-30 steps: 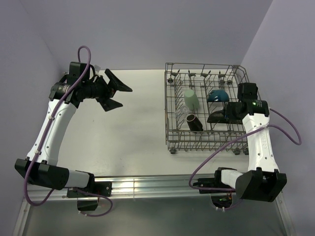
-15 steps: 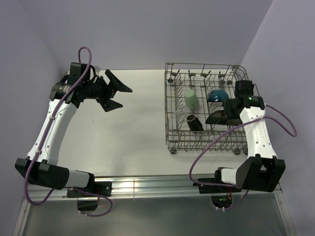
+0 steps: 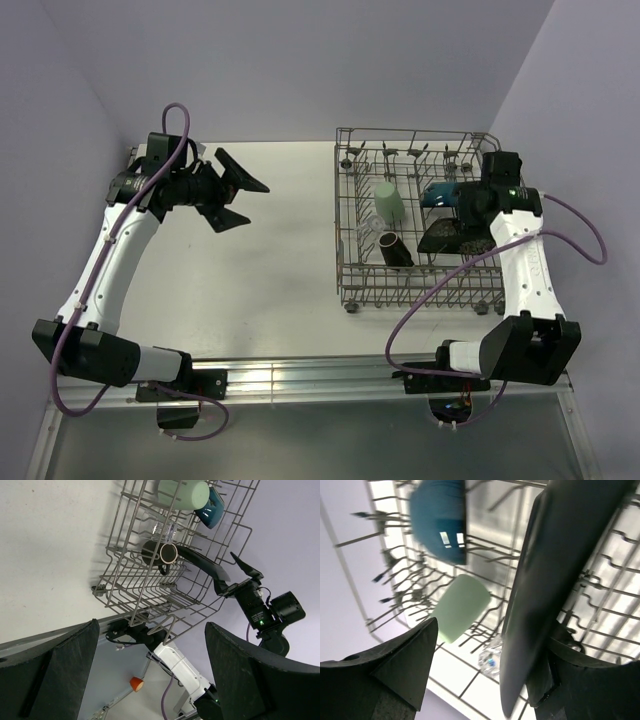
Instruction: Load the mixed dishes into the dish rack
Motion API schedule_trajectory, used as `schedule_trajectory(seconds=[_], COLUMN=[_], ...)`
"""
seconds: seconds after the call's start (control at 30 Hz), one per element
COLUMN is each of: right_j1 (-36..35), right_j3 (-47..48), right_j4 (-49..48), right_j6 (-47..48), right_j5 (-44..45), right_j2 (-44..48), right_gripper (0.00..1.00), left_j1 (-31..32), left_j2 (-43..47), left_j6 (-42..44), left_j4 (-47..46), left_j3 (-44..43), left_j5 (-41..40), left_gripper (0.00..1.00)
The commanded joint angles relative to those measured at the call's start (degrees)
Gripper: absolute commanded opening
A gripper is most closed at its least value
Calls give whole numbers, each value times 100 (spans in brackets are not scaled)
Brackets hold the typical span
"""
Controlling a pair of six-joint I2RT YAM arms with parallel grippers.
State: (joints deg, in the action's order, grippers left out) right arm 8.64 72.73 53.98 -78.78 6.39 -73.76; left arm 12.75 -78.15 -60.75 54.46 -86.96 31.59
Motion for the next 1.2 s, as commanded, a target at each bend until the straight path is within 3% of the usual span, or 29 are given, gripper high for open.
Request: schedule_trajectory(seconds=[0.0, 0.47, 0.77, 0.8, 0.93, 1.17], right_j1=[-3, -108, -1205, -1320, -1699, -1743], right_j3=[514, 1155, 1692, 1640, 1219, -222], right_j4=[-177, -80, 166, 105, 193, -62], right_j6=[267, 811, 2954, 3566, 4519, 4917], right_j5=[152, -129, -366, -515, -963, -1606], right_j2=[-103, -131, 283, 344, 572, 1861], right_gripper=[73, 73, 78, 78, 79, 82], left_j1=[-27, -27, -19, -10, 95, 991], left_j2=[230, 239, 177, 186, 125, -569], left_j6=[-129, -121, 195, 247, 432, 855], left_j4=[-242, -216, -304, -348, -383, 153], left_j3=[82, 83, 513, 591, 531, -251], left_j5=[-39, -110, 154, 180, 163, -294], left_gripper=[93, 93, 93, 93, 94, 95])
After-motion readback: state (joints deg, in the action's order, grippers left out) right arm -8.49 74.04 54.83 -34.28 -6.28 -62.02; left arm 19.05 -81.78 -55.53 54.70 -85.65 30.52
